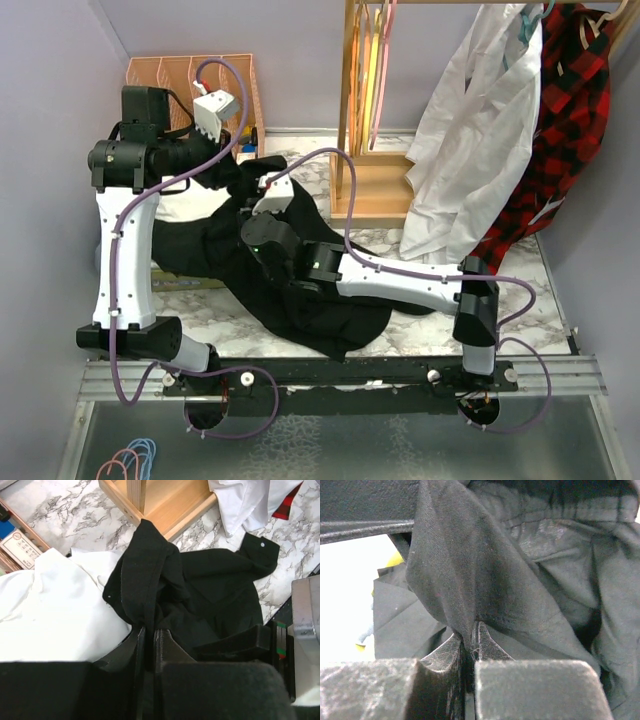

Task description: Place the shirt on the hanger

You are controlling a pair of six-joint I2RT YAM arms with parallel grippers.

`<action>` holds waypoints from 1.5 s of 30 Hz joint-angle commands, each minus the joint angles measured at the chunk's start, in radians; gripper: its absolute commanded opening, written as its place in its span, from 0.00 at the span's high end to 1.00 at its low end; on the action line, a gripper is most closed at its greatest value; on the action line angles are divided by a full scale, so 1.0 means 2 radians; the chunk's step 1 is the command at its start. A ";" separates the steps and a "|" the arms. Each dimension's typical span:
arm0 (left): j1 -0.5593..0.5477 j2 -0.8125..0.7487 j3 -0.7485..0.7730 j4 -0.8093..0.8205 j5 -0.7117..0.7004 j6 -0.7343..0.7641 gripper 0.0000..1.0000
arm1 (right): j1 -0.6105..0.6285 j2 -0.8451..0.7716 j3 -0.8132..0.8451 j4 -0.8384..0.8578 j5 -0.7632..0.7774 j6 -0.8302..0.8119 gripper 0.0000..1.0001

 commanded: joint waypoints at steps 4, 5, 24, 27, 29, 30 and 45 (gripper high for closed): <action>-0.003 -0.015 0.016 -0.030 -0.003 0.082 0.23 | -0.012 -0.183 -0.203 0.188 -0.137 -0.200 0.99; -0.003 -0.015 0.023 -0.037 -0.011 0.097 0.22 | -0.024 -0.216 -0.231 0.193 -0.182 -0.205 0.99; -0.165 0.013 -0.148 0.081 -0.036 0.194 0.10 | -0.123 -0.543 -0.377 -0.214 -0.339 -0.103 0.99; -0.182 0.034 -0.150 0.092 -0.013 0.212 0.11 | -0.123 -0.598 -0.410 -0.257 -0.352 -0.052 0.99; -0.186 0.049 -0.139 0.091 0.007 0.226 0.10 | -0.123 -0.645 -0.426 -0.290 -0.366 -0.005 0.99; -0.188 0.060 -0.130 0.087 0.014 0.235 0.10 | -0.123 -0.663 -0.433 -0.306 -0.374 0.018 0.99; -0.297 0.179 -0.125 0.023 -0.046 0.265 0.01 | -0.123 -0.762 -0.447 -0.516 -0.402 0.161 0.99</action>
